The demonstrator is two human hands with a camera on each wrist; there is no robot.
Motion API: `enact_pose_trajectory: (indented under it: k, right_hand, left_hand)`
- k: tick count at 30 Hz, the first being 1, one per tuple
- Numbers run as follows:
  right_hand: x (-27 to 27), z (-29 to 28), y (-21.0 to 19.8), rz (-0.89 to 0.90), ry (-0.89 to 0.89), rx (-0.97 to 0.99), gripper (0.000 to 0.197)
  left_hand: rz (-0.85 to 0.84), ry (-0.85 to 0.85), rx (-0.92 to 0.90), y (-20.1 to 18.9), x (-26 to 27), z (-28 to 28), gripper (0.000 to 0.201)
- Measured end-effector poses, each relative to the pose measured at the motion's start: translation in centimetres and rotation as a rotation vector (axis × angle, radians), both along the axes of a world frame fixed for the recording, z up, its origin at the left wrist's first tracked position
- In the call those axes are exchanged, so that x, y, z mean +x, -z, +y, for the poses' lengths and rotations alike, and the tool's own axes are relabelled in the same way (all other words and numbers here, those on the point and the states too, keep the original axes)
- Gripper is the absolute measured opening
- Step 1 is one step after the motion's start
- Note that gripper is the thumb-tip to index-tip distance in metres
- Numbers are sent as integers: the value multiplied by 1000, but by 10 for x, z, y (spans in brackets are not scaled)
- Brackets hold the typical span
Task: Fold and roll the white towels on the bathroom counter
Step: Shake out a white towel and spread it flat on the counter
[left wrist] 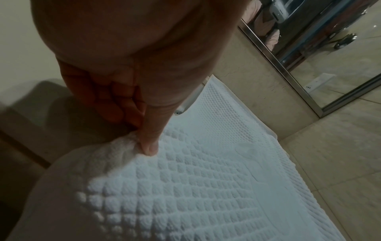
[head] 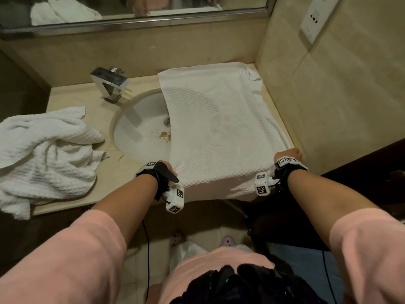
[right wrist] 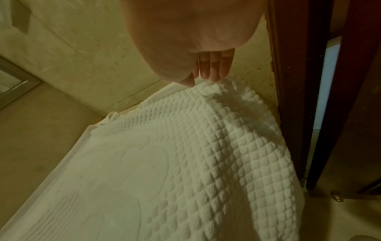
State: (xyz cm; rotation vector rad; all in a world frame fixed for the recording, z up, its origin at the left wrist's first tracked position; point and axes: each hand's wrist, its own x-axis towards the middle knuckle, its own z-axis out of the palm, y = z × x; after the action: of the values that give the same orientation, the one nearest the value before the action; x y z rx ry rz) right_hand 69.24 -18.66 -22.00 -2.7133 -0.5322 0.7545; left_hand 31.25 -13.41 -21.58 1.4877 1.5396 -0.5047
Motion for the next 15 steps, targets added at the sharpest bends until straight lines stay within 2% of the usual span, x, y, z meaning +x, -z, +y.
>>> enact_pose_trajectory:
  k: [4, 7, 9, 11, 12, 14, 15]
  right_hand:
    - [-2, 16, -9, 24, -218, -54, 42]
    - [1, 28, -11, -35, -535, -264, 4]
    - [4, 42, -12, -62, -654, -265, 16]
    - [1, 53, -19, -123, -725, -285, 11]
    - [1, 61, -25, -68, -680, -200, 7]
    - [-6, 74, -33, -22, -591, -175, 32]
    - [-8, 78, -39, -58, -601, -180, 31]
  left_hand:
    - [-15, 68, -28, -10, 10, -2, 27]
    - [-45, 6, -12, -17, 13, 3, 39]
    - [-42, -54, -5, -22, 16, 11, 46]
    - [-123, -208, 65, -27, 23, 22, 49]
    - [-164, -338, 119, -29, 27, 28, 47]
    - [-234, -624, 238, -31, 34, 43, 44]
    - [-290, -730, 265, -32, 37, 50, 42]
